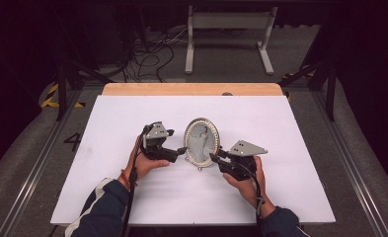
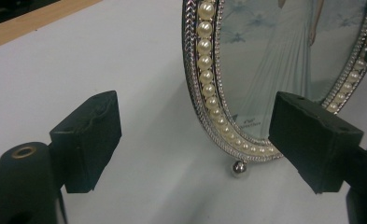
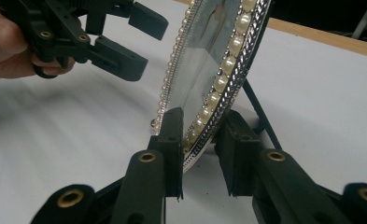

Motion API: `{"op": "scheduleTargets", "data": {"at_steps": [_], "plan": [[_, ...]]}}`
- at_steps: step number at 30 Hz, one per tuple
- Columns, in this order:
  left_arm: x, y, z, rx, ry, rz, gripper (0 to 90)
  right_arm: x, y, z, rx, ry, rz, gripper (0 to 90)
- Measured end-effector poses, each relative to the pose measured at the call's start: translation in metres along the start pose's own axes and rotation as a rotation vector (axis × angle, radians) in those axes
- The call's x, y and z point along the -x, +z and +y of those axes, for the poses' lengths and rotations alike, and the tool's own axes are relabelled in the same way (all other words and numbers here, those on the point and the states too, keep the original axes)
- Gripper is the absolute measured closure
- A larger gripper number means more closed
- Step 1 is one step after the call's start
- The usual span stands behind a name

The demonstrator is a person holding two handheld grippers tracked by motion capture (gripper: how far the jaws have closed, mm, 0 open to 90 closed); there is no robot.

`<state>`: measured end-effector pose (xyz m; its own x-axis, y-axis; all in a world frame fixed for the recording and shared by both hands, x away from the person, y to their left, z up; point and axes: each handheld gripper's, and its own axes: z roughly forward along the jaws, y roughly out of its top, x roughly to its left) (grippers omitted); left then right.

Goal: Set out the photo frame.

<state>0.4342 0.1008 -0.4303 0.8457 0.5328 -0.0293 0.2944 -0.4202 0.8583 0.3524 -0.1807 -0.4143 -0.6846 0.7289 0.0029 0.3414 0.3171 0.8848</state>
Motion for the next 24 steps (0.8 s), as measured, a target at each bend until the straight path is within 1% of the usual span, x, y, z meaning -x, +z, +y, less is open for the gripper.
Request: {"op": "scheduleTargets", "data": {"at_steps": [3,6,7,8,9,10,11,12,13,14,15,16,18,20,22,24], "plan": [[0.0,0.008,0.001,0.001,0.007,-0.01,21.4,-0.001,0.0,0.0,0.005,0.007,-0.008,72.7],[0.001,0.013,0.001,-0.007,0.021,-0.031,28.7,-0.001,0.0,-0.001,0.007,0.006,-0.013,73.2],[0.002,0.015,0.001,-0.011,0.028,-0.052,32.7,-0.001,0.0,-0.001,0.007,0.009,-0.011,73.3],[0.003,0.018,0.001,-0.017,0.03,-0.065,37.0,-0.001,0.0,-0.001,0.009,0.011,-0.01,73.3],[0.004,0.019,0.001,-0.024,0.041,-0.064,37.7,-0.001,0.0,-0.001,0.009,0.015,-0.012,73.3],[0.004,0.019,0.001,-0.024,0.041,-0.064,38.8,-0.001,0.0,-0.002,0.01,0.017,-0.013,73.3],[0.004,0.021,0.001,-0.023,0.039,-0.082,40.0,-0.001,0.0,-0.002,0.011,0.018,-0.013,73.3],[0.004,0.022,0.001,-0.027,0.04,-0.082,40.0,-0.001,0.0,-0.002,0.012,0.019,-0.013,73.3],[0.004,0.023,0.001,-0.033,0.038,-0.091,40.0,-0.001,0.0,-0.002,0.012,0.021,-0.013,73.4],[0.005,0.024,0.001,-0.036,0.045,-0.101,40.1,-0.001,0.0,-0.002,0.013,0.021,-0.013,73.4],[0.005,0.024,0.001,-0.036,0.045,-0.101,40.5,-0.001,0.0,-0.002,0.013,0.021,-0.013,73.4],[0.008,0.025,0.003,-0.048,0.072,-0.1,40.1,-0.001,0.0,-0.002,0.014,0.02,-0.012,73.5],[0.008,0.026,0.003,-0.049,0.066,-0.106,39.0,-0.001,0.0,-0.002,0.014,0.021,-0.01,73.6],[0.007,0.025,0.002,-0.044,0.059,-0.108,42.0,0.0,0.0,-0.002,0.013,0.021,-0.01,73.6],[0.005,0.024,0.001,-0.043,0.049,-0.117,43.1,0.0,0.0,-0.002,0.012,0.019,-0.009,73.6],[0.006,0.023,0.001,-0.052,0.055,-0.109,43.4,0.0,0.0,-0.002,0.013,0.017,-0.009,73.6]]}}
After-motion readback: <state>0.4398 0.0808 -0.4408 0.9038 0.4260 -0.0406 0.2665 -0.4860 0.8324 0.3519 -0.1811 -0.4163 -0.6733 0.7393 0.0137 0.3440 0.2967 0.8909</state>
